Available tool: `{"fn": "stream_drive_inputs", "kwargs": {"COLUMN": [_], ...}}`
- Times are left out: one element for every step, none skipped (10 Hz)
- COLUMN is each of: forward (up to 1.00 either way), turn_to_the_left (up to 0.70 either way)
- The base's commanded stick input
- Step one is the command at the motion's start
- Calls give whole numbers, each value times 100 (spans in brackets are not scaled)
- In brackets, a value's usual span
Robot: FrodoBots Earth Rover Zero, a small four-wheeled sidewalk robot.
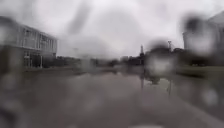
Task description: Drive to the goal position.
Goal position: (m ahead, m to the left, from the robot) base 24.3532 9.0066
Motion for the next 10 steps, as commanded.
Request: {"fn": "stream_drive_inputs", "kwargs": {"forward": [100, 100, 100, 100, 100, 100, 100, 100, 100, 100], "turn_to_the_left": [2, 2, 2, 2, 2, 2, 2, 2, 2, 2]}}
